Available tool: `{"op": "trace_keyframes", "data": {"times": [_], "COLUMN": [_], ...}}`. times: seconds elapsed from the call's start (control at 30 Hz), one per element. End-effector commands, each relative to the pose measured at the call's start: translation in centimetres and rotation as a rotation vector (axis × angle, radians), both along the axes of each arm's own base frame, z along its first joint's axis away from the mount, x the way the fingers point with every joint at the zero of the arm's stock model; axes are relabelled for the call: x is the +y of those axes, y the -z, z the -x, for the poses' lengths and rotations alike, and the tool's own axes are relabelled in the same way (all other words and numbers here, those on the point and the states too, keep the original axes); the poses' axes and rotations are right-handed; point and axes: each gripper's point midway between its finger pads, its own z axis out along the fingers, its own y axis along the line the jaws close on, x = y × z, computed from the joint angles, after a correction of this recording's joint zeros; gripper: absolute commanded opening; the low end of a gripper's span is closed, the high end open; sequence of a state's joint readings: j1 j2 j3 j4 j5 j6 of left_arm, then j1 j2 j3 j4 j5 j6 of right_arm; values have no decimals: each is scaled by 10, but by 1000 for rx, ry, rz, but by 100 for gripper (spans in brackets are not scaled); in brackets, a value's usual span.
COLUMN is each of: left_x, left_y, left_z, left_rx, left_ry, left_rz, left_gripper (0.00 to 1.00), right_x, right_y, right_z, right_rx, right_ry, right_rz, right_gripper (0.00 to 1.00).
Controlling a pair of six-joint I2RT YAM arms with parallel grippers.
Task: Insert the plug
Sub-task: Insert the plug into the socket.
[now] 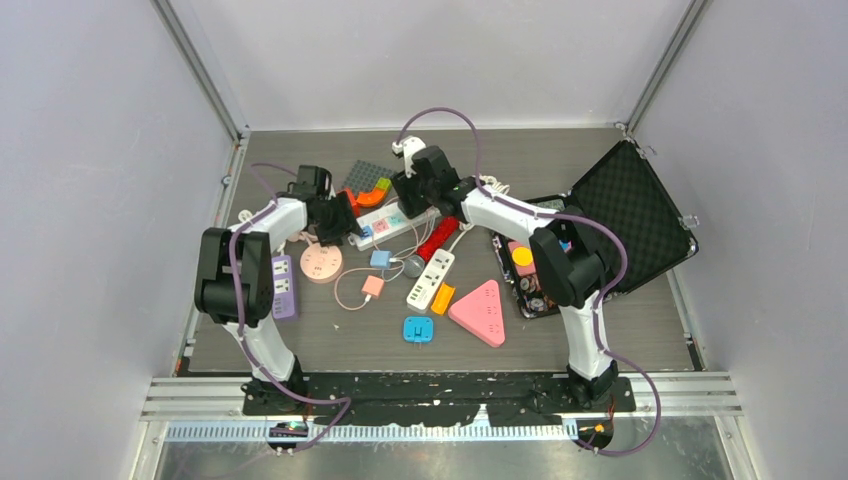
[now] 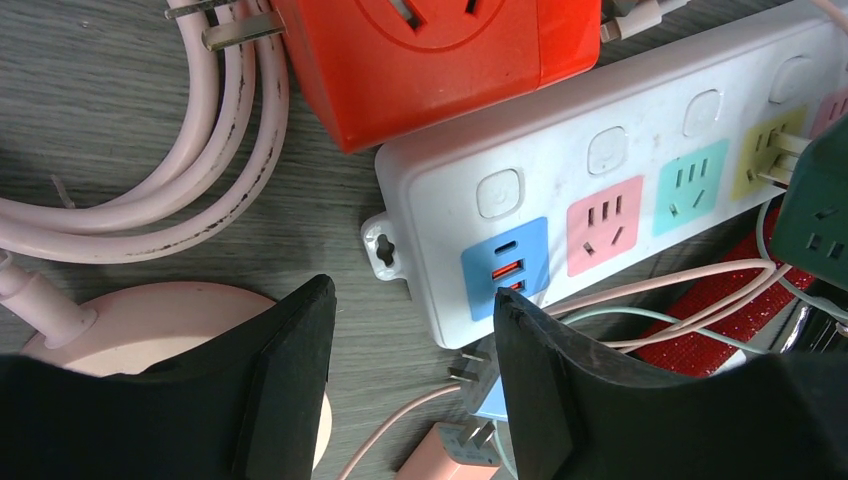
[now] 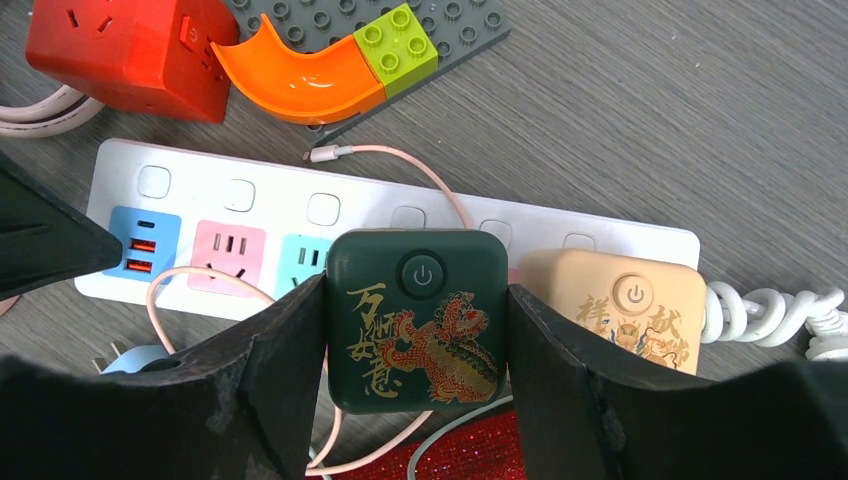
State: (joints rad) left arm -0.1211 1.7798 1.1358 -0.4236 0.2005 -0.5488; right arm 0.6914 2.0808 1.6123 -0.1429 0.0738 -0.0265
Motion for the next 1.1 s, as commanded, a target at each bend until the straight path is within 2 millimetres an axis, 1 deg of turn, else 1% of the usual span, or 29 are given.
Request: {"op": "trace_keyframes", "data": {"times": [0.0,0.03,0.17,0.2,0.23,0.27,0.3,0.33,0.37,0.4,0.43,0.47,0.6,0.73,0.77,0.8,0.83,0.87,0.9,0.93,0.97,1.0,1.03,1.07], "left_x": [2,2,3,3,3,4,4,3,3,3,2,2,-1,-7,-8,-9,-10,-10,-11,-11,-11,-10,-11,-12], "left_y": [-6,-5,-5,-5,-4,-4,-4,-3,-4,-3,-3,-3,-6,-9,-10,-9,-9,-8,-8,-6,-6,-4,-4,-4], "left_z": [-14,-15,-15,-15,-14,-14,-13,-13,-13,-12,-12,-12,-12,-15,-15,-16,-16,-17,-17,-17,-17,-17,-17,-16], "left_rx": [-45,-43,-41,-42,-42,-41,-41,-40,-41,-42,-44,-43,-51,-63,-66,-66,-66,-64,-64,-62,-61,-58,-59,-58], "left_ry": [-25,-26,-33,-36,-39,-41,-43,-46,-46,-47,-47,-46,-57,-48,-46,-47,-47,-50,-50,-52,-53,-54,-54,-51], "left_rz": [1,2,1,1,-1,-1,-3,-3,-3,-6,-7,-6,9,10,9,5,4,5,6,4,3,-2,-2,-1], "left_gripper": [59,59,58,58,58,57,57,57,56,56,56,56,56,55,55,55,55,55,55,55,55,55,55,55], "right_x": [-6,-2,0,1,-1,4,2,3,-2,-3,-5,-8,-19,-21,-24,-24,-28,-26,-29,-29,-34,-34,-36,-39], "right_y": [57,59,64,65,70,65,74,70,77,74,78,75,77,74,75,72,74,70,74,69,74,69,72,69], "right_z": [34,37,42,46,51,53,63,63,69,69,73,72,67,63,63,60,61,59,61,56,58,52,54,48], "right_rx": [221,226,257,271,284,273,291,275,275,263,262,254,252,275,302,306,338,340,372,366,394,387,400,391], "right_ry": [-14,-14,23,13,-5,-29,-65,-87,-125,-135,-171,-183,-214,-237,-228,-218,-204,-201,-190,-160,-139,-103,-85,-38], "right_rz": [75,81,91,87,95,74,84,79,107,111,127,131,175,177,171,163,158,148,152,153,174,175,188,192], "right_gripper": [5,5,5,5,5,5,5,5,5,5,5,5,5,6,5,5,5,5,5,5,5,5,5,5]}}
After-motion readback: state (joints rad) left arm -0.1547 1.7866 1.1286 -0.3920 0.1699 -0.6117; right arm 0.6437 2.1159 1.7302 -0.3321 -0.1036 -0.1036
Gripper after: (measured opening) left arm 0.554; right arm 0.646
